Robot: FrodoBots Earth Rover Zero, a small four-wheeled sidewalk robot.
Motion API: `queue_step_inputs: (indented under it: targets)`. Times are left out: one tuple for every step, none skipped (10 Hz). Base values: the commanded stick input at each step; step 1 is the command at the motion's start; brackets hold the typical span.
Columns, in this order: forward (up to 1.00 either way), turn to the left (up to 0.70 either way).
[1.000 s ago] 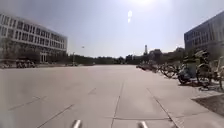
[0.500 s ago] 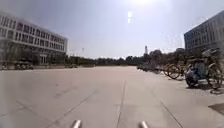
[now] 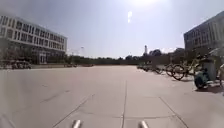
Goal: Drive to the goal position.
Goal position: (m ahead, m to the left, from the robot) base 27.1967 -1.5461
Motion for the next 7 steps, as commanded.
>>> queue_step_inputs:
  targets:
    - [0.7, 0.0]
    - [0.7, 0.0]
    - [0.7, 0.0]
    - [0.7, 0.0]
    - [0.7, 0.0]
    - [0.7, 0.0]
    - [0.7, 0.0]
